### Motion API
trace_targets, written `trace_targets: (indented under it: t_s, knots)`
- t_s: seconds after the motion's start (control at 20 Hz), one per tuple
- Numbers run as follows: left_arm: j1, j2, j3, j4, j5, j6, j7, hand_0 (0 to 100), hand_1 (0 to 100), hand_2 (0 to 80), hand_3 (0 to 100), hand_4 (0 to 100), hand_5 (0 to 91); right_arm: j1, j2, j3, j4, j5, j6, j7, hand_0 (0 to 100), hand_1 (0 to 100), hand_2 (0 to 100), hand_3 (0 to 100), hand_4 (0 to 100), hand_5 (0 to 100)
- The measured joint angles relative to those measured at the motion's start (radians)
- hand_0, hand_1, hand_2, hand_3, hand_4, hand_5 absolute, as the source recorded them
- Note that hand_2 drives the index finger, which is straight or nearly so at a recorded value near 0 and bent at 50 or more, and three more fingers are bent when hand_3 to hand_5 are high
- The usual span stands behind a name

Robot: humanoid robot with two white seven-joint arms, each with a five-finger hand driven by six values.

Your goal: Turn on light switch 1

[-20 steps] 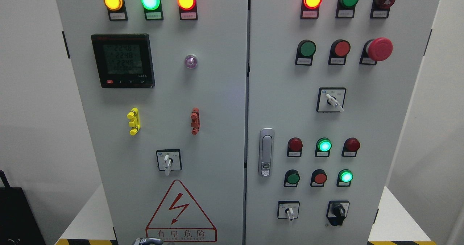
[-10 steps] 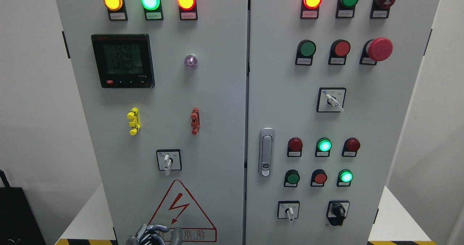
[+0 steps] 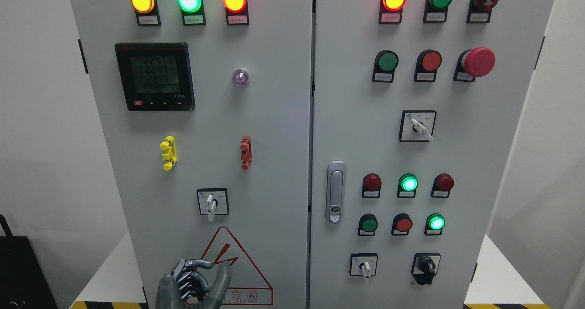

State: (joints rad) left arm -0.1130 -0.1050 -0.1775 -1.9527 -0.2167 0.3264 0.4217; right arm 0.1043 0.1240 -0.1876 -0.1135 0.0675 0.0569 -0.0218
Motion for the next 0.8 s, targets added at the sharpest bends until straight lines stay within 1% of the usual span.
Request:
trace_targets:
  t_s: [0.8]
  knots:
    - [-0.079, -0.015, -0.002, -0.003, 0.000, 0.043, 0.058, 13, 70, 56.1, 94, 92, 82.8, 0.000, 0.000, 0.000, 0.000, 0.000, 0.000, 0.000, 0, 0, 0, 0, 0, 0]
